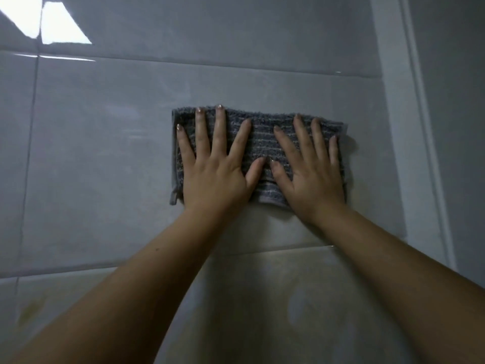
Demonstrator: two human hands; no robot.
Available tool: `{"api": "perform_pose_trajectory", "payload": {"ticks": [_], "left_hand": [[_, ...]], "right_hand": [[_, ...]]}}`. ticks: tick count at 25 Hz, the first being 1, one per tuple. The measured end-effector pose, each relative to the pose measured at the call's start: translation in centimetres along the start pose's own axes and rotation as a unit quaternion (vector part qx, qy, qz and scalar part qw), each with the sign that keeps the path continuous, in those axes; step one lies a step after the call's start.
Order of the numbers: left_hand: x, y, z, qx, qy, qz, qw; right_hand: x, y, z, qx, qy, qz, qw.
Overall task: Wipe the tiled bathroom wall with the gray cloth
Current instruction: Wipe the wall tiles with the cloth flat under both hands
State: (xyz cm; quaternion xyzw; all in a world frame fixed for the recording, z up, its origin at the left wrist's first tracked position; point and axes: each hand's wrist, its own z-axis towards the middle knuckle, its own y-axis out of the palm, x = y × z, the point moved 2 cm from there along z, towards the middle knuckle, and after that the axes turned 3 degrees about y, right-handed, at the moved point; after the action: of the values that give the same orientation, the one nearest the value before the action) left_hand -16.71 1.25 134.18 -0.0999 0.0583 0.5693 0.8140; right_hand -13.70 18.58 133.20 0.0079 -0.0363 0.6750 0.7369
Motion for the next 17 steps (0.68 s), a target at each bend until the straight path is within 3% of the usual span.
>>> {"api": "perform_pose_trajectory", "payload": {"ticks": [5, 12, 17], "left_hand": [[2.0, 0.5, -7.6, 0.001, 0.051, 0.013, 0.999], [4.0, 1.0, 0.3, -0.008, -0.003, 0.008, 1.000], [6.2, 1.4, -4.2, -0.004, 0.040, 0.005, 0.999]], "right_hand": [[0.0, -0.2, -7.0, -0.008, -0.035, -0.009, 0.999], [4.4, -0.6, -0.1, -0.042, -0.016, -0.008, 0.999], [5.2, -0.8, -5.8, -0.031, 0.008, -0.009, 0.999]]}}
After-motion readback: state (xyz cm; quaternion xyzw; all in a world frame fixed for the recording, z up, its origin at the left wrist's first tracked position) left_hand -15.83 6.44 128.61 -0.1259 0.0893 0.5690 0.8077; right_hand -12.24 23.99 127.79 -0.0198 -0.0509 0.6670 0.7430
